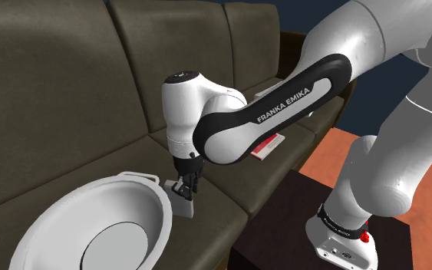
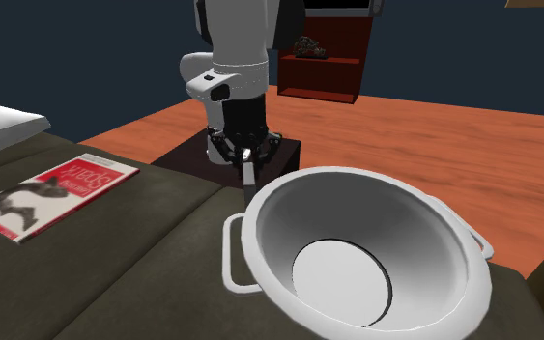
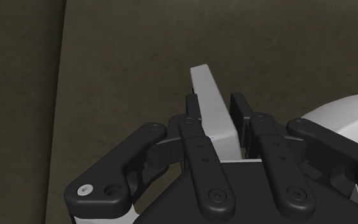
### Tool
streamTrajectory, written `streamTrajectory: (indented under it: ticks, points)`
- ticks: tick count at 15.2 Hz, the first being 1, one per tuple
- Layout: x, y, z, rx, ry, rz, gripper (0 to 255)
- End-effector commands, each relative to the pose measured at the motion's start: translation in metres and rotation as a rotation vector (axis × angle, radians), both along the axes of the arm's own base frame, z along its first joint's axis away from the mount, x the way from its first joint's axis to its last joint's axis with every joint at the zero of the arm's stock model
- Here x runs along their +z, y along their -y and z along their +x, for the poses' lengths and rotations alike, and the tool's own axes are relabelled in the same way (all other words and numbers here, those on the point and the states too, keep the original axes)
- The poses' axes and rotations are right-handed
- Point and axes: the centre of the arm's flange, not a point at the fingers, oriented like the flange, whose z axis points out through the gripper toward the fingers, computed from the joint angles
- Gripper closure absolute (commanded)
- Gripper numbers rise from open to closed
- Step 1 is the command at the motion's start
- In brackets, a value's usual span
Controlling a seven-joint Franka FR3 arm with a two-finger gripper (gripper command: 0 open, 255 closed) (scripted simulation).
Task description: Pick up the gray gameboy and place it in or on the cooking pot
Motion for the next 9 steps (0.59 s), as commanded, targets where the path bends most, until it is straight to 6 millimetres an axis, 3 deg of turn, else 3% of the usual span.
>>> streamTrajectory:
  ticks: [1,5,9]
  points:
    - [0.0,0.0,0.0,0.0,0.0,0.0,255]
    - [0.0,0.0,0.0,0.0,0.0,0.0,255]
    - [0.021,0.0,0.0,0.0,0.0,0.0,255]
